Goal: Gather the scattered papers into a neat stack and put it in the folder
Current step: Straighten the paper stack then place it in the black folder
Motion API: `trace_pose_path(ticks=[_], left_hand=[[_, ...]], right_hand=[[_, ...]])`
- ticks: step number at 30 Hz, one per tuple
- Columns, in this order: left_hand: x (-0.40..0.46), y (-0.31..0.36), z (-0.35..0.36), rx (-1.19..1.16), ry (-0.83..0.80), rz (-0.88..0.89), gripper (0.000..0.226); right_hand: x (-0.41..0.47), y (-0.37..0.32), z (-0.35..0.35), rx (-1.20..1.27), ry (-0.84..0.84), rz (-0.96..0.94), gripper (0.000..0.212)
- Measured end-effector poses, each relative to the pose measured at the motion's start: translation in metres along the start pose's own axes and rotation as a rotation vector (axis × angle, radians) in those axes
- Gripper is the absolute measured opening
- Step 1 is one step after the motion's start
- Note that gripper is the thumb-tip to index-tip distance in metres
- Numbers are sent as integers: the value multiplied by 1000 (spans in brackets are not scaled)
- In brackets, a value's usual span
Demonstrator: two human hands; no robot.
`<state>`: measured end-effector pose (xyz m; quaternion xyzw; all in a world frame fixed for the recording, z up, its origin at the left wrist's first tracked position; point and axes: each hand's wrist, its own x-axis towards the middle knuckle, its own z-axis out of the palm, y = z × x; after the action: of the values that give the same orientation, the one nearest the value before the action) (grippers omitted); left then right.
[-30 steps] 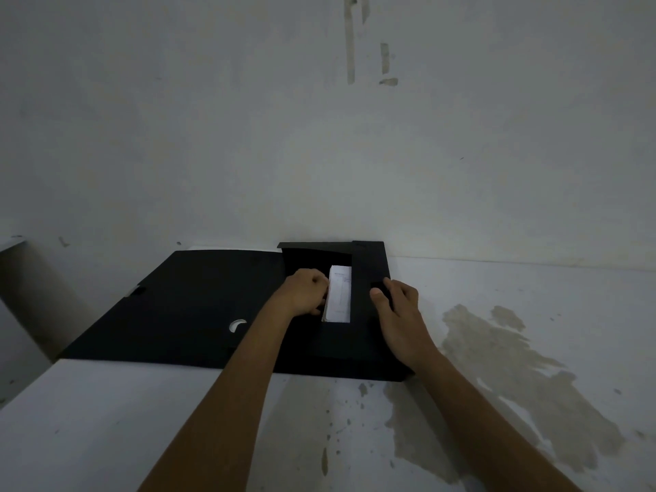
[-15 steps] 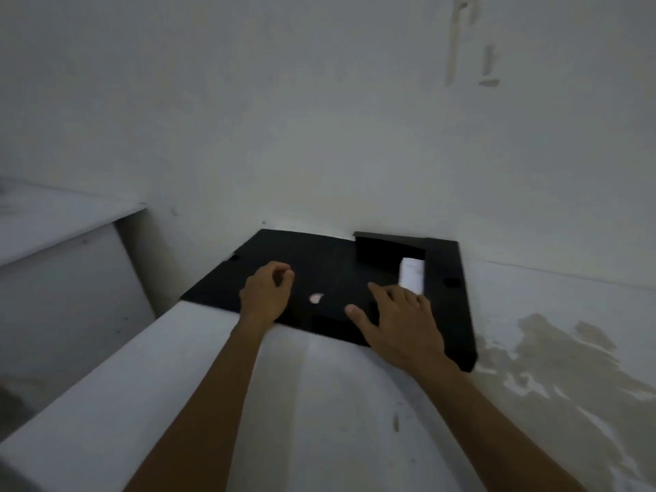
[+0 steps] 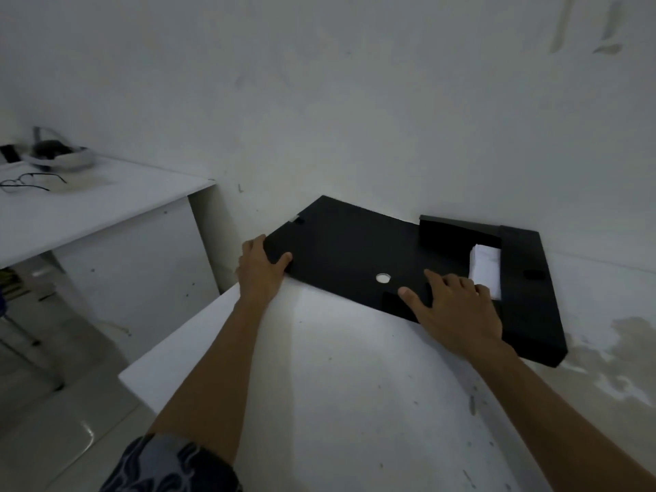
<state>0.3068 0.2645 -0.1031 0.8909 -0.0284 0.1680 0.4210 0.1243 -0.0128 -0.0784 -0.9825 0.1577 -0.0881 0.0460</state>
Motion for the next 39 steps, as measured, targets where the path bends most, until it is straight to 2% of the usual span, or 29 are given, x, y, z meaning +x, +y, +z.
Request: trace_pose_path(ticks=[2, 6, 9, 13, 17, 20, 23, 25, 28, 33, 35, 39], left_hand=[[4, 13, -7, -240, 46, -22, 57], [12, 47, -19, -803, 55, -213, 60], [0, 80, -21, -889, -47, -143, 35], [-29, 132, -23, -909, -174, 56, 22], [-71, 189, -9, -811, -322, 283, 25], [-105, 217, 18, -702, -460, 408, 31], [-125, 222, 53, -592, -610, 466, 43], [-128, 220, 73, -494, -662, 443, 46], [-128, 215, 100, -255, -705, 442, 51], [-133, 214, 133, 265, -620, 602, 63], [-136, 210, 140, 356, -627, 627, 65], [-134, 208, 140, 377, -613, 650, 63]], right_hand=[[-1, 1, -1, 17, 3, -1, 86], [1, 5, -3, 234, 116, 13, 74], [1, 14, -9, 515, 237, 19, 57], [-8, 48, -20, 582, 410, 112, 41], [-21, 97, -24, 590, 458, 260, 39], [-33, 125, -24, 764, 398, 297, 40], [-46, 135, -30, 923, 338, 274, 40], [-52, 140, -35, 971, 328, 247, 32], [-54, 146, -40, 976, 290, 218, 25], [-34, 158, -32, 753, 232, 215, 38], [-22, 162, -33, 702, 195, 217, 41], [6, 166, -39, 555, 102, 208, 46]])
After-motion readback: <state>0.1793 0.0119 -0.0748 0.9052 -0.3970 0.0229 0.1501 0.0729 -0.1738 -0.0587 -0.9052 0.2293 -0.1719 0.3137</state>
